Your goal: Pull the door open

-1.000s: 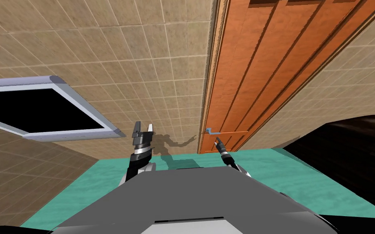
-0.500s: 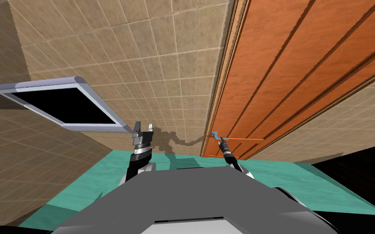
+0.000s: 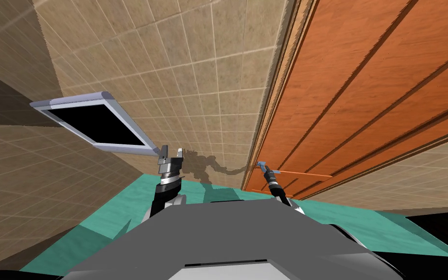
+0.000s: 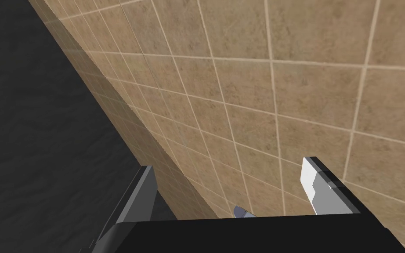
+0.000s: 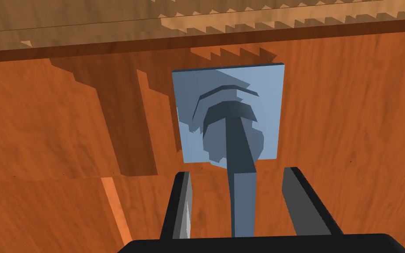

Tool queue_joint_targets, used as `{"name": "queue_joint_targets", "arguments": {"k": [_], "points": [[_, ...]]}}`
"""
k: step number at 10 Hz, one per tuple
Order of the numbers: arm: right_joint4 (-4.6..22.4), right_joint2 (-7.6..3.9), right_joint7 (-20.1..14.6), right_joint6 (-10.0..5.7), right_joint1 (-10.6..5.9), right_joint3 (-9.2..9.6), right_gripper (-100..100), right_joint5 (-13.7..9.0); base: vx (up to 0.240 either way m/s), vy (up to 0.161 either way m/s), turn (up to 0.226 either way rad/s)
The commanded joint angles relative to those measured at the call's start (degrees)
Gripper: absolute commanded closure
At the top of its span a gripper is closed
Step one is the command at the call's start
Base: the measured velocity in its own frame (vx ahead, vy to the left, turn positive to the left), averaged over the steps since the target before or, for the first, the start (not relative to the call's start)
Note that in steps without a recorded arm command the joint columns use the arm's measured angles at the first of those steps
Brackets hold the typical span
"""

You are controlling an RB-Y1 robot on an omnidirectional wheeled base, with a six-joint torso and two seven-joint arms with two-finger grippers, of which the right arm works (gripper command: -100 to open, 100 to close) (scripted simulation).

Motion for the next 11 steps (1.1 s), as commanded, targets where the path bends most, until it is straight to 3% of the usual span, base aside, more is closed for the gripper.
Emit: {"name": "queue_joint_targets", "arguments": {"k": [1, 5, 11], "points": [[0.01, 0.01, -0.01, -0.04, 0.02, 0.04, 100, 0.01, -0.013, 0.008, -0.010], [0.01, 0.01, -0.01, -0.04, 0.02, 0.04, 100, 0.01, -0.002, 0.001, 0.001], [1.30, 0.21, -0.55, -0.11, -1.08, -0.66, 100, 1.63, -0.181, -0.048, 0.133]]}}
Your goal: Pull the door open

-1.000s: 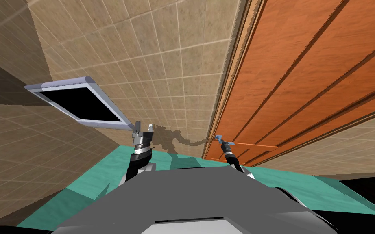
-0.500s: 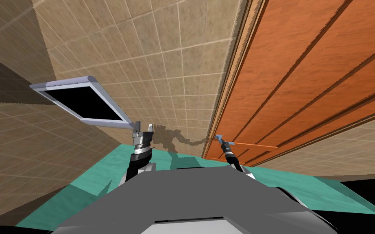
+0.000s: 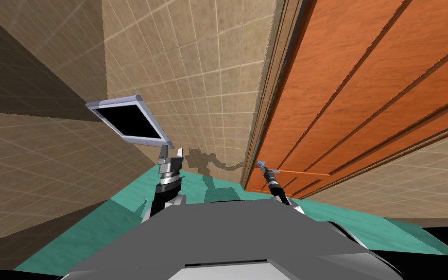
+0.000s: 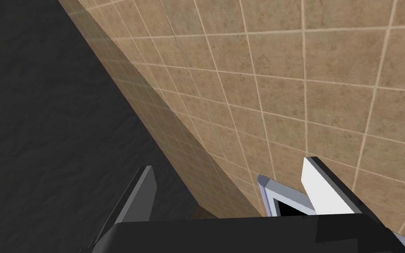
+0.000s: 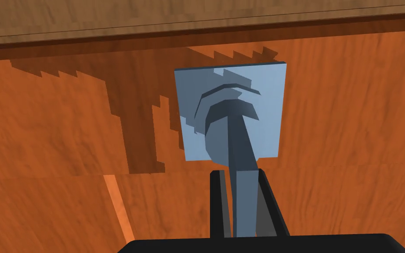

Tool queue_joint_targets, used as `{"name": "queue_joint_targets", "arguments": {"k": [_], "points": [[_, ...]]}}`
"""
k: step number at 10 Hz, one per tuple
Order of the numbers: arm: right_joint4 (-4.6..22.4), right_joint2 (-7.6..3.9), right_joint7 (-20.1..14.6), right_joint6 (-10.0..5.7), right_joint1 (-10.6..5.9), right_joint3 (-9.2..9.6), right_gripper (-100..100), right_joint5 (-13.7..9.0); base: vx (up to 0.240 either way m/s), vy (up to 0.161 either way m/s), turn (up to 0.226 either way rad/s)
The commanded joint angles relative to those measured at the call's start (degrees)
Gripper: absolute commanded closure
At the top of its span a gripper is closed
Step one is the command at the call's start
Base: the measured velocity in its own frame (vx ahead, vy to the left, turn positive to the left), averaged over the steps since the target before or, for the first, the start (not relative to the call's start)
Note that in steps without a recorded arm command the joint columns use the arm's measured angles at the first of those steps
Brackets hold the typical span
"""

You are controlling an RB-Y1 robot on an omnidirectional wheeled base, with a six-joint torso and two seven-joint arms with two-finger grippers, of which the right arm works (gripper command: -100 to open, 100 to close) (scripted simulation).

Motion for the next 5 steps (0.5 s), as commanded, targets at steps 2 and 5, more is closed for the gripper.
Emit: {"name": "queue_joint_targets", "arguments": {"k": [2, 5], "points": [[0.04, 0.30, -0.27, -0.02, -0.39, -0.29, 100, 0.96, -0.219, -0.056, 0.165], [0.82, 0.43, -0.62, -0.15, -1.11, -0.73, 100, 2.00, -0.229, -0.103, 0.197]]}}
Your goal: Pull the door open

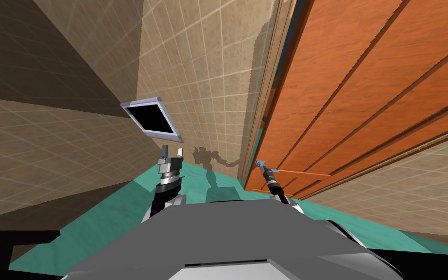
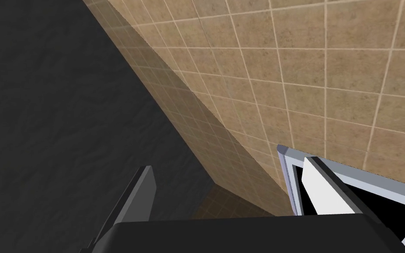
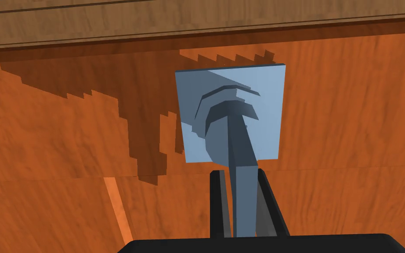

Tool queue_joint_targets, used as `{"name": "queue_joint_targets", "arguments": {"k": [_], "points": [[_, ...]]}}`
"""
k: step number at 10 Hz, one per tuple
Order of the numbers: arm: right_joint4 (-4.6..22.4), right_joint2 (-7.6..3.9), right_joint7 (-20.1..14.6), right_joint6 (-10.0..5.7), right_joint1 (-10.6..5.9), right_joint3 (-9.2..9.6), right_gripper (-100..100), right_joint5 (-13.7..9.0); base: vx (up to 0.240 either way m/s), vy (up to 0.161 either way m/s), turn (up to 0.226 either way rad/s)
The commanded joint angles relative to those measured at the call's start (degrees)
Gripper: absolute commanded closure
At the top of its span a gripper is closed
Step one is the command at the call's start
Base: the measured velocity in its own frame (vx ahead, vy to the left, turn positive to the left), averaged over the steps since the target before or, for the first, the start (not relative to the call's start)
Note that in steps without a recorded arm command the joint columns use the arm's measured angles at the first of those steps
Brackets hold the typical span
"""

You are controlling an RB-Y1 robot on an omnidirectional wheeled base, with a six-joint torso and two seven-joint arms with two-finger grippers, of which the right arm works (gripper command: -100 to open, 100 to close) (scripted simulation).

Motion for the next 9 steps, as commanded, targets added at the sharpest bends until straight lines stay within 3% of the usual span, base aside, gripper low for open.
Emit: {"name": "queue_joint_targets", "arguments": {"k": [1, 3, 6, 9], "points": [[0.71, 0.14, -0.17, -0.38, -0.45, -0.08, 100, 0.43, -0.245, -0.052, 0.103], [0.74, 0.19, -0.17, -0.27, -0.53, -0.07, 100, 0.51, -0.135, -0.041, 0.055], [0.67, -1.14, -2.49, -2.22, 0.92, 1.73, 100, 1.71, -0.200, -0.020, 0.105], [0.45, -2.73, -4.96, -4.40, 2.33, 3.52, 100, 2.88, -0.230, -0.080, 0.113]]}}
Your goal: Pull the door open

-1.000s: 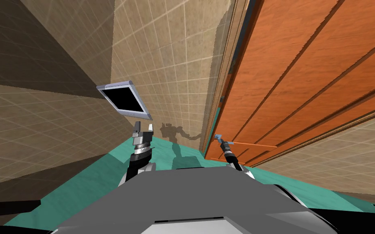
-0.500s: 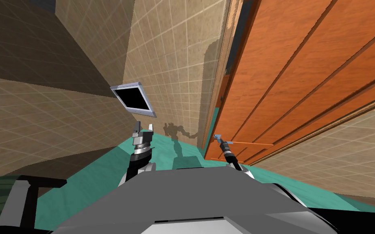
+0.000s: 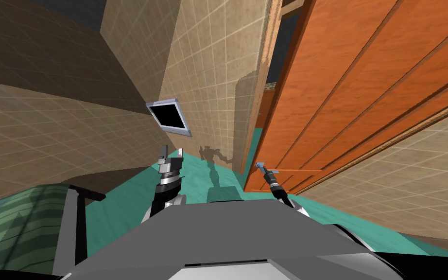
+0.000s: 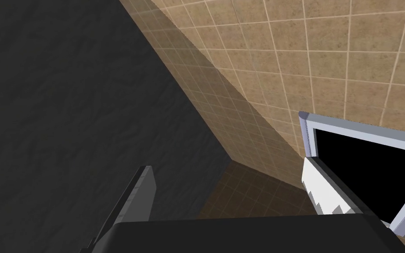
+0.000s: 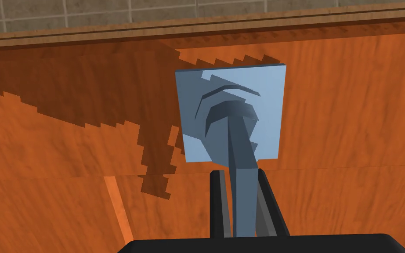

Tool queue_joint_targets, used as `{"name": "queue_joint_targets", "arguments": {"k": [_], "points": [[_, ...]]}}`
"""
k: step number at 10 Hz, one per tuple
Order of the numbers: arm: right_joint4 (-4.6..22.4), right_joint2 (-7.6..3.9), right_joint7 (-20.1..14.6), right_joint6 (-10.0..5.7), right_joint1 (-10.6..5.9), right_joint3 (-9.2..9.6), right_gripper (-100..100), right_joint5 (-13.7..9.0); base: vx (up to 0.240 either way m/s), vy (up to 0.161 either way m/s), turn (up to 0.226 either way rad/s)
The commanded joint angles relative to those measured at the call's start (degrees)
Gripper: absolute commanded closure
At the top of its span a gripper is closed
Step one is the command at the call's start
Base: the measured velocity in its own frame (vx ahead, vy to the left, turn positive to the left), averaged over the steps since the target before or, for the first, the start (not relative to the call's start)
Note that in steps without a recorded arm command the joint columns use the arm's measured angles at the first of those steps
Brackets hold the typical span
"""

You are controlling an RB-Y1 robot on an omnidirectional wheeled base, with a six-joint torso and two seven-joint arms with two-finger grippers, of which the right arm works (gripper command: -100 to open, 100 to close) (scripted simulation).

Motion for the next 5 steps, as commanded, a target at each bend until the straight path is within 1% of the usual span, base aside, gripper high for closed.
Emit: {"name": "queue_joint_targets", "arguments": {"k": [1, 2, 3, 4, 5], "points": [[0.61, -0.92, -1.44, -1.79, 0.46, 0.94, 100, 0.62, -0.242, -0.100, 0.115], [0.56, -1.32, -2.07, -2.34, 0.82, 1.40, 100, 0.92, -0.244, -0.065, 0.105], [2.04, -0.88, -1.59, -2.66, -0.22, 1.23, 100, 0.80, -0.105, -0.015, 0.020], [2.21, -0.72, -1.73, -2.67, -0.22, 1.27, 100, 1.07, -0.166, -0.029, 0.133], [2.29, -0.67, -1.71, -2.62, -0.37, 1.17, 100, 1.18, -0.251, -0.075, 0.176]]}}
